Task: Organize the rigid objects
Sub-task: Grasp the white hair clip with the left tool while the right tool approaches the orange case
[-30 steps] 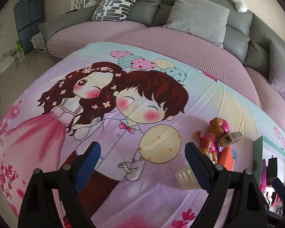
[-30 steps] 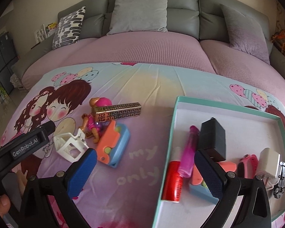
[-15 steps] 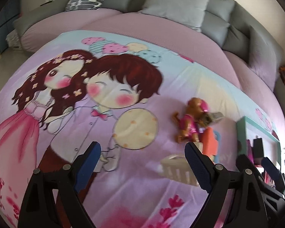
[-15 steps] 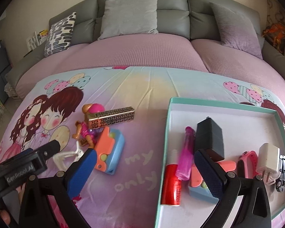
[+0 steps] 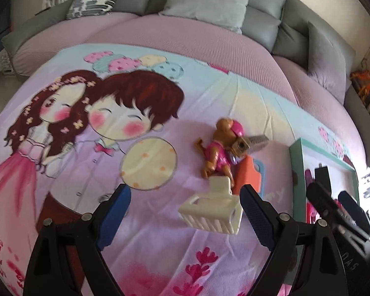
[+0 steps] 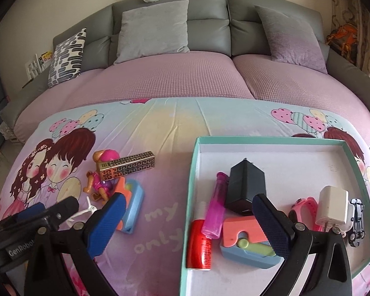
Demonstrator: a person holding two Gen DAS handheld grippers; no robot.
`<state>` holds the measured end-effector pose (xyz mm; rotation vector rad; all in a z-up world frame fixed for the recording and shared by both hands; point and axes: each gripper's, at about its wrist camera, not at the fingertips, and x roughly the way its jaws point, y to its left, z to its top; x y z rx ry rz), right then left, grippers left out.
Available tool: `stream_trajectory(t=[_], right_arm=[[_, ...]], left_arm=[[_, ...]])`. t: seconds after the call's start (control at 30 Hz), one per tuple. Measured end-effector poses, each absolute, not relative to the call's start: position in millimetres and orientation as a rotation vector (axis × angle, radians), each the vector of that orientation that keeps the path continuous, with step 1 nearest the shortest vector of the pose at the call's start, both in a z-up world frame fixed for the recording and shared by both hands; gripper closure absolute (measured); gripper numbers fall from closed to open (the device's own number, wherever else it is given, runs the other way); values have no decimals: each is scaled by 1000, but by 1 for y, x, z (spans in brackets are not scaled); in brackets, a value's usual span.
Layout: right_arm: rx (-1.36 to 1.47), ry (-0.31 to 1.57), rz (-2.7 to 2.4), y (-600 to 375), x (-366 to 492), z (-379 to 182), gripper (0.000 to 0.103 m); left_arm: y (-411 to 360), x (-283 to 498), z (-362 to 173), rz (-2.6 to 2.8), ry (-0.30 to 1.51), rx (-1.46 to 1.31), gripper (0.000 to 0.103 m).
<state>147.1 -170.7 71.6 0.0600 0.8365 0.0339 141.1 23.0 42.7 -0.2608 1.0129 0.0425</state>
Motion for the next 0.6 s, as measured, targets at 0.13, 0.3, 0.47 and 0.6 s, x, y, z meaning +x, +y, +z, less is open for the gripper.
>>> stream_trajectory(t=[0.13, 0.3, 0.47, 0.6], right_arm=[[65, 838, 27, -174, 147, 71, 0], [59, 840, 31, -173, 148, 71, 0], [55, 846, 31, -172, 148, 69, 0], [49, 849, 36, -169, 148, 67, 0]], left_arm=[[18, 144, 34, 30, 1040, -248, 13], [12, 149, 19, 14, 1091, -248, 13], [12, 149, 17, 14, 1099, -241, 13], [9, 145, 20, -20, 1103, -223, 18]])
